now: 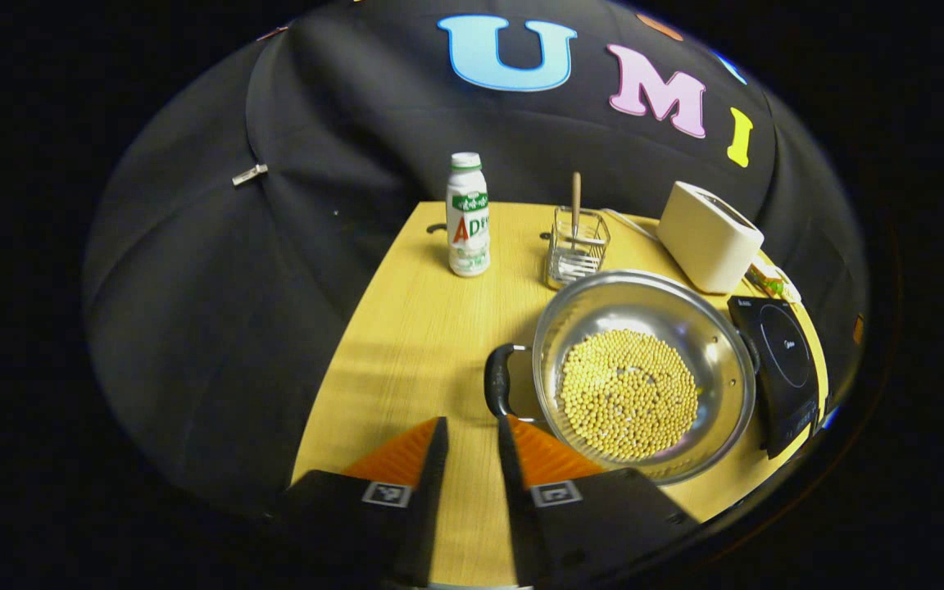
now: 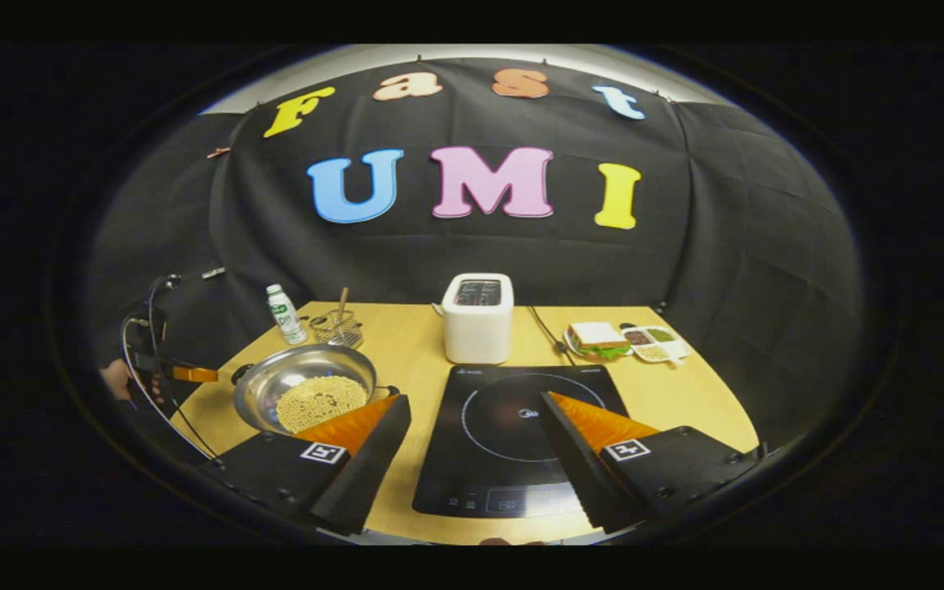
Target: First push the handle of the pot to place it horizontally, then grasp the pot with both hands and set it on the induction cooktop.
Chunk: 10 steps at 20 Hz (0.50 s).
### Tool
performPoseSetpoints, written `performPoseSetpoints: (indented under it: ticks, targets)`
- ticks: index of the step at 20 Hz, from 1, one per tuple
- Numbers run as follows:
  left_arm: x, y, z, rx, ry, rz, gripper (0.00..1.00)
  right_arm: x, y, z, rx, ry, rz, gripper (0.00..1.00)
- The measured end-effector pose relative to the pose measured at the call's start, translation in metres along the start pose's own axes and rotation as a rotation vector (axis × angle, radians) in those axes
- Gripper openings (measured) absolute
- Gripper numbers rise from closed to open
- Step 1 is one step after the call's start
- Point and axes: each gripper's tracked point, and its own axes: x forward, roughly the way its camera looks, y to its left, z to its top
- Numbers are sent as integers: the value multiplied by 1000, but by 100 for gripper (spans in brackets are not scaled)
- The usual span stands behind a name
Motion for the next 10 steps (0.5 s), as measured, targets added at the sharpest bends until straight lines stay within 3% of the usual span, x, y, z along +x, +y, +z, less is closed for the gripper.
performPoseSetpoints:
  ticks: [3,6,8,10]
  targets:
    - [2,-4,14,-9,-58,-23,99,25,25,-3,2,31,62,98]
    - [14,-7,23,-17,-102,-37,96,52,55,-11,32,84,132,99]
    - [24,-7,26,-41,-126,-37,96,70,65,-12,48,96,135,96]
    - [29,-15,26,-38,-127,-71,96,89,75,-20,50,118,145,100]
